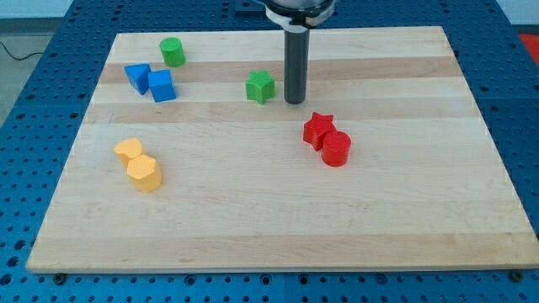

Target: Keep the green blocks at the top of the blue triangle

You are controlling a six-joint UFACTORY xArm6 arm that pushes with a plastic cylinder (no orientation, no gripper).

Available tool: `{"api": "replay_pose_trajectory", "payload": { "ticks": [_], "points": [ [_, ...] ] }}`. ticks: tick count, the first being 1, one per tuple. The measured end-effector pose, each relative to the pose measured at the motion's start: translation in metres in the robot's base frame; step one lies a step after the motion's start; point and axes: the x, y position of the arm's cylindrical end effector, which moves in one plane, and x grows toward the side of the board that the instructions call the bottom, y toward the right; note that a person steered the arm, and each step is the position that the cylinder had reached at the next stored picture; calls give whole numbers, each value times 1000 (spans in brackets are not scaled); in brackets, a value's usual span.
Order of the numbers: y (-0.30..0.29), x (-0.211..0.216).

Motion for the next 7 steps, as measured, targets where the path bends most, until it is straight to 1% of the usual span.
{"api": "replay_pose_trajectory", "payload": {
  "ticks": [3,4,5,6,7],
  "points": [
    [-137,-30],
    [-141,-26],
    [-113,-12],
    [-86,-10],
    [-57,-28]
  ]
}}
